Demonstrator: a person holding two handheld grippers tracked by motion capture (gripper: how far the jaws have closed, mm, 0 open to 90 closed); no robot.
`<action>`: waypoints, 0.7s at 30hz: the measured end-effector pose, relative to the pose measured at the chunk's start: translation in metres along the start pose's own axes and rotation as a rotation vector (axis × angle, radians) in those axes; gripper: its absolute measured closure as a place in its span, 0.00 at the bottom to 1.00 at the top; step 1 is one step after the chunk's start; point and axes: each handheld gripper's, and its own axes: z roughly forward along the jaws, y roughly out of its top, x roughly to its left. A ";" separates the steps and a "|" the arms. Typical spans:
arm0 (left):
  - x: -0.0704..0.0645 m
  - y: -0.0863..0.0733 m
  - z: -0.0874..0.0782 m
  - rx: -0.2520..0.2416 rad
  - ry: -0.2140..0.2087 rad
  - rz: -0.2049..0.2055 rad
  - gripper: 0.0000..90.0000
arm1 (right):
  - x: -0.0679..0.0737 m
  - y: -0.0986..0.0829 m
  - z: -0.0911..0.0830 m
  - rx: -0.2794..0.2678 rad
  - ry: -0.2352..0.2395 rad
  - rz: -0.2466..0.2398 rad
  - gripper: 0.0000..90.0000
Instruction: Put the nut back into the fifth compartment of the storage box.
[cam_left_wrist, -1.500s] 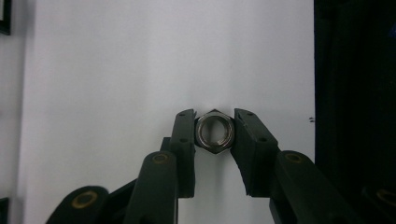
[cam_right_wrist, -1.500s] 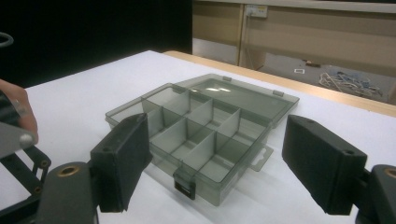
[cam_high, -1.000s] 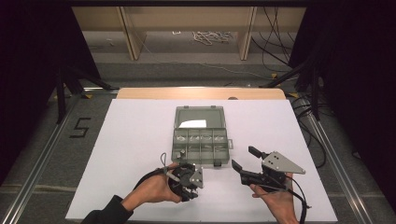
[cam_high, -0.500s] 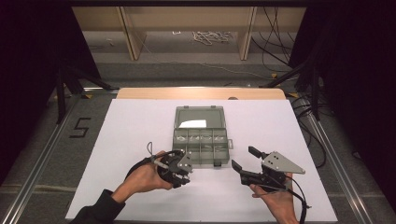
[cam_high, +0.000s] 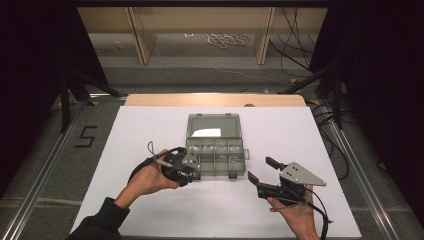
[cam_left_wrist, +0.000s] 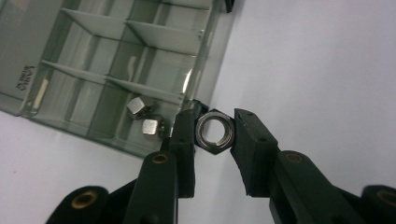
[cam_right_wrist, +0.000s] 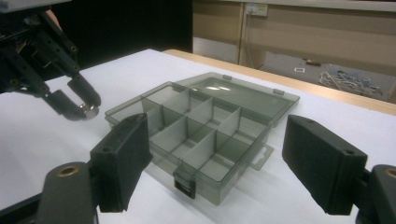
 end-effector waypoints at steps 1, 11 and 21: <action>0.002 0.000 0.000 -0.003 0.008 -0.009 0.78 | 0.000 0.000 0.000 -0.001 -0.001 0.000 0.27; 0.027 -0.002 0.010 -0.012 0.036 -0.080 0.78 | 0.001 -0.001 0.000 0.016 0.001 0.026 0.27; 0.041 0.002 0.021 0.003 0.046 -0.093 0.78 | 0.001 -0.001 0.000 0.014 0.000 0.031 0.27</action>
